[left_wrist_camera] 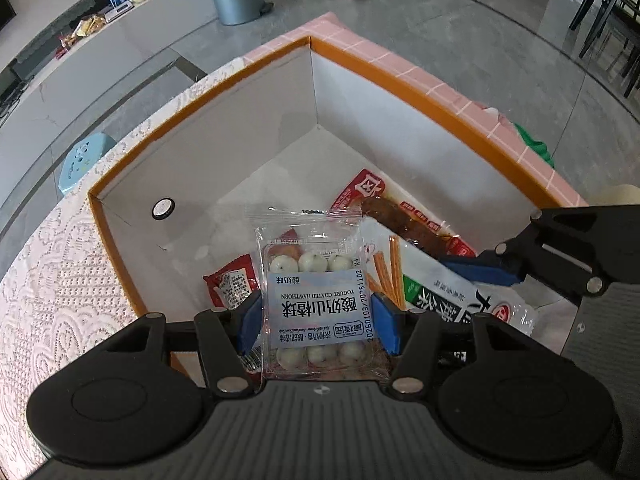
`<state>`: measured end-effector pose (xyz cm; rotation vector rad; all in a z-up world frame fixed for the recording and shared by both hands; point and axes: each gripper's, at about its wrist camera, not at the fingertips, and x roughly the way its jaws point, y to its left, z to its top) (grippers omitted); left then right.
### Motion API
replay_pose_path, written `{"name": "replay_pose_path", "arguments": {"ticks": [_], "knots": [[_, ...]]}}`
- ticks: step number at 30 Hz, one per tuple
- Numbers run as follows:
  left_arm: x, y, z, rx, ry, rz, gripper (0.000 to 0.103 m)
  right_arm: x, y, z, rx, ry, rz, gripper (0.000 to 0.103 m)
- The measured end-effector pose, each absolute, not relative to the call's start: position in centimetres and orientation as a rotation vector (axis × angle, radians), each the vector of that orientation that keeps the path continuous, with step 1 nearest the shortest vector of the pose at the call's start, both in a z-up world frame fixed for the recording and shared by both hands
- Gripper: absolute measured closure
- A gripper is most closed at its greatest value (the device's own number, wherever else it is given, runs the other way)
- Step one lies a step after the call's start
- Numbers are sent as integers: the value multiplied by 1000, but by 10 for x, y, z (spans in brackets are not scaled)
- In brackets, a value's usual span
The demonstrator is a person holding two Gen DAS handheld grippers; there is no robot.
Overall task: Organize snacks
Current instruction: 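Carry both packets over the orange box and open both tools to drop them, then move both tools back over the remaining snacks on the table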
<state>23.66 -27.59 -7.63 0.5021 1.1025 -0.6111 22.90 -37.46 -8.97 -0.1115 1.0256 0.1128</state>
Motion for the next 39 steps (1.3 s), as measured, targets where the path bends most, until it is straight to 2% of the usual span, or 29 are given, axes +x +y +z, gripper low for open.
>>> {"name": "replay_pose_path", "arguments": {"ticks": [15,18,20,22,26,28,39], "knots": [[245,-281,-97,526,1181,-595,30,245,-380,-114,-57,1136,132,55],[247,-280,-94,517,1170,-598,27,244,-379,-111,-64,1131,125,49],[246,-280,-89,515,1164,-608,19,244,-380,-108,-55,1127,122,46],[243,-279,-84,515,1152,-615,18,242,-381,-103,-50,1119,124,40],[240,-274,-70,493,1133,-608,16,237,-382,-93,-44,1110,115,38],[238,-270,-61,484,1119,-606,15,234,-383,-87,-28,1100,104,28],[210,-240,0,389,958,-584,15,205,-377,-40,-6,945,10,26]]}}
